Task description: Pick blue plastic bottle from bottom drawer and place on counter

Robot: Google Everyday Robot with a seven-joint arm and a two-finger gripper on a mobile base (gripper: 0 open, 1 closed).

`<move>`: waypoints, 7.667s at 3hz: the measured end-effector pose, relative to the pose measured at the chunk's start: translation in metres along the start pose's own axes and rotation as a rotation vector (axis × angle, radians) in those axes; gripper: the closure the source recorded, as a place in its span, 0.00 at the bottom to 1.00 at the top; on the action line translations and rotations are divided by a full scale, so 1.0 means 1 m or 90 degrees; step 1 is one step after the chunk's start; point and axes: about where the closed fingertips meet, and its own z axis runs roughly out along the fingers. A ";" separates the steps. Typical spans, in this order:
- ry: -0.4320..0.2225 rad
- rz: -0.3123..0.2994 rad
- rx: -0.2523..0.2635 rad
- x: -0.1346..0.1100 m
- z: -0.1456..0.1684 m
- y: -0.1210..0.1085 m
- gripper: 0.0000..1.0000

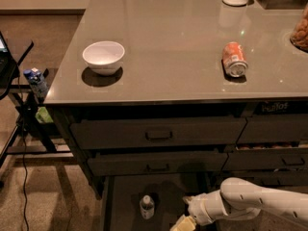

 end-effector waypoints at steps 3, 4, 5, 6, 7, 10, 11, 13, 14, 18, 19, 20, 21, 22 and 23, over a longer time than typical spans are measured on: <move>-0.114 -0.010 -0.009 -0.029 0.102 -0.069 0.00; -0.118 -0.008 -0.011 -0.030 0.110 -0.075 0.00; -0.130 -0.009 -0.015 -0.026 0.118 -0.073 0.00; -0.161 -0.011 -0.016 -0.024 0.139 -0.076 0.00; -0.180 -0.013 -0.021 -0.026 0.156 -0.081 0.00; -0.212 -0.013 -0.040 -0.027 0.195 -0.095 0.00; -0.212 -0.013 -0.040 -0.027 0.195 -0.095 0.19; -0.212 -0.013 -0.040 -0.027 0.195 -0.095 0.65; -0.212 -0.013 -0.040 -0.027 0.195 -0.095 0.88; -0.222 0.045 -0.044 -0.060 0.165 -0.054 1.00; -0.232 0.027 -0.025 -0.081 0.145 -0.046 1.00; -0.240 -0.003 0.000 -0.114 0.118 -0.034 1.00; -0.240 -0.002 -0.001 -0.114 0.118 -0.034 1.00; -0.243 -0.002 0.020 -0.127 0.094 -0.031 1.00; -0.250 -0.015 0.054 -0.155 0.055 -0.016 1.00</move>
Offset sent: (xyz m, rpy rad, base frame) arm 0.0730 0.0549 -0.0622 0.1472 -0.1259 -0.0799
